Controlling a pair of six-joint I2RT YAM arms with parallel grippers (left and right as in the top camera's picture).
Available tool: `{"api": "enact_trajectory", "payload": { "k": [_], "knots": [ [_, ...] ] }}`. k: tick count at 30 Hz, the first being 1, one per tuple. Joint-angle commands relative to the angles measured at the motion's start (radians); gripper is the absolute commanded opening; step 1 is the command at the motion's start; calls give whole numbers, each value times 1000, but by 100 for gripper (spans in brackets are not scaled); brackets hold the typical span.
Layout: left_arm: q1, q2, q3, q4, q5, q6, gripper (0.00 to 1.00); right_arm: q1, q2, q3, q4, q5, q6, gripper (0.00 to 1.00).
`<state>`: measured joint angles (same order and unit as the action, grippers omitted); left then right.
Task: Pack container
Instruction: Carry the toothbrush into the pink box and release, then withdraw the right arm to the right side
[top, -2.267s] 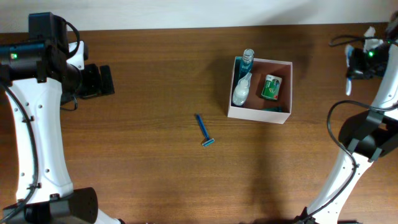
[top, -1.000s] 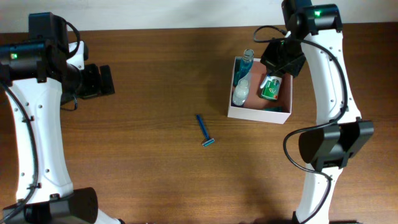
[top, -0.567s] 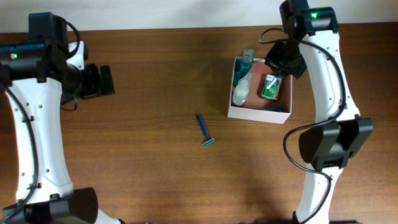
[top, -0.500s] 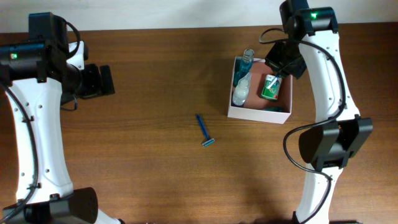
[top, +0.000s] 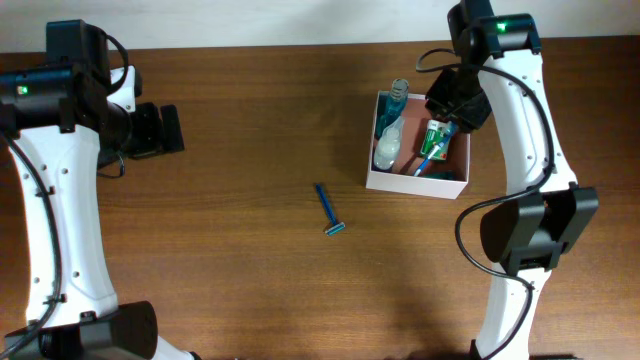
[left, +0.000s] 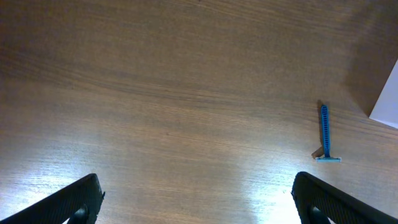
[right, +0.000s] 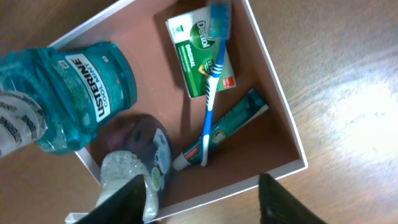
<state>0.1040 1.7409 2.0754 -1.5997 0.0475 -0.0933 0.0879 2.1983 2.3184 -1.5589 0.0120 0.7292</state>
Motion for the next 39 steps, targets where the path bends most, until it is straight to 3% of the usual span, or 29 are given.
{"api": "enact_trajectory", "payload": {
  "k": [1,6,13,23,32,39],
  "knots": [
    [3,-13,-3,2,-3,16,99,10,3,-9,8,20,1,69],
    [3,-13,-3,2,-3,16,99,-34,1,37,48,26,-25,85],
    [3,-13,-3,2,-3,16,99,-291,-6,236,0,23,-48,99],
    [3,-13,-3,2,-3,16,99,-611,43,139,22,72,-48,99],
    [2,-13,-3,2,-3,16,99,-680,52,114,50,234,-48,99],
    [3,-13,-3,2,-3,16,100,-678,53,114,49,236,-48,99]
  ]
}}
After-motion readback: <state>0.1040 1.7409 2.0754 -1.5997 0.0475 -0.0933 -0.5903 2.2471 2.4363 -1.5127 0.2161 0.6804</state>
